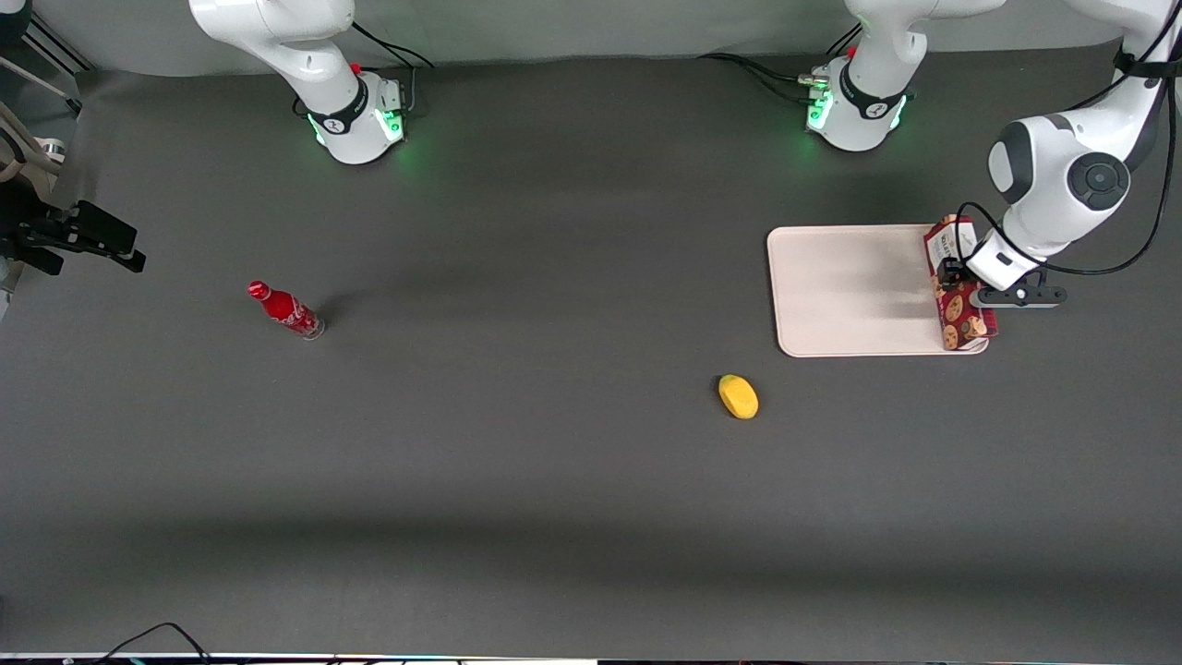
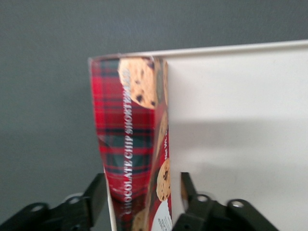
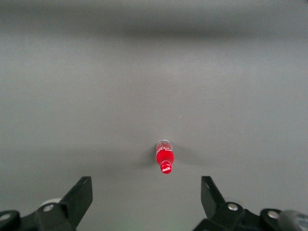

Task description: Place red cookie box on tray

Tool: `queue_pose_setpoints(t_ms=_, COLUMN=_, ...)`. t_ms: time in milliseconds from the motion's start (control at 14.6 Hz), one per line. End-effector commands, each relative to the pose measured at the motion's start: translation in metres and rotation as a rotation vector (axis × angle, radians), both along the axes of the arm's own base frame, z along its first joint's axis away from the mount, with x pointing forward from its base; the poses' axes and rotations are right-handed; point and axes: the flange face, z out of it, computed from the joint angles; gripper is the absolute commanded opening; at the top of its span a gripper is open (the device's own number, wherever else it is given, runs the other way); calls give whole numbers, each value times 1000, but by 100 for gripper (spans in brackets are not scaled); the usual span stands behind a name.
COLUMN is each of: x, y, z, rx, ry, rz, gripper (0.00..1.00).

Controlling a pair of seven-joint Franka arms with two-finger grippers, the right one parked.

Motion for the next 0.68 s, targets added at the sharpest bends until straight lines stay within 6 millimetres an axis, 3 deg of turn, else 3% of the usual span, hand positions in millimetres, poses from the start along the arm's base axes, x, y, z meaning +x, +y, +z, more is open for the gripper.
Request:
queue_pose_setpoints(t_ms=0, x=29, y=-10, z=53, rx=16, ry=-25, rz=-43, gripper=100)
queue_pose_setpoints(t_ms=68, x=46, y=-12, z=76, rx=26, ry=-15, rz=-52, gripper=100)
queue_pose_setpoints(t_ms=137, x=72, y=-16, z=115, rx=41, ry=9, rz=-57, gripper=100)
queue_pose_setpoints(t_ms=274, x=102, y=-22, z=171, rx=50, ry=11, rz=-40, gripper=100)
queue_pose_setpoints(t_ms=479, x=133, y=-26, z=259, rx=9, ry=-25, rz=1, gripper=100)
queue_pose_setpoints(t_ms=616, x=142, y=-28, z=301, rx=-18, ry=-35, rz=14, gripper=100)
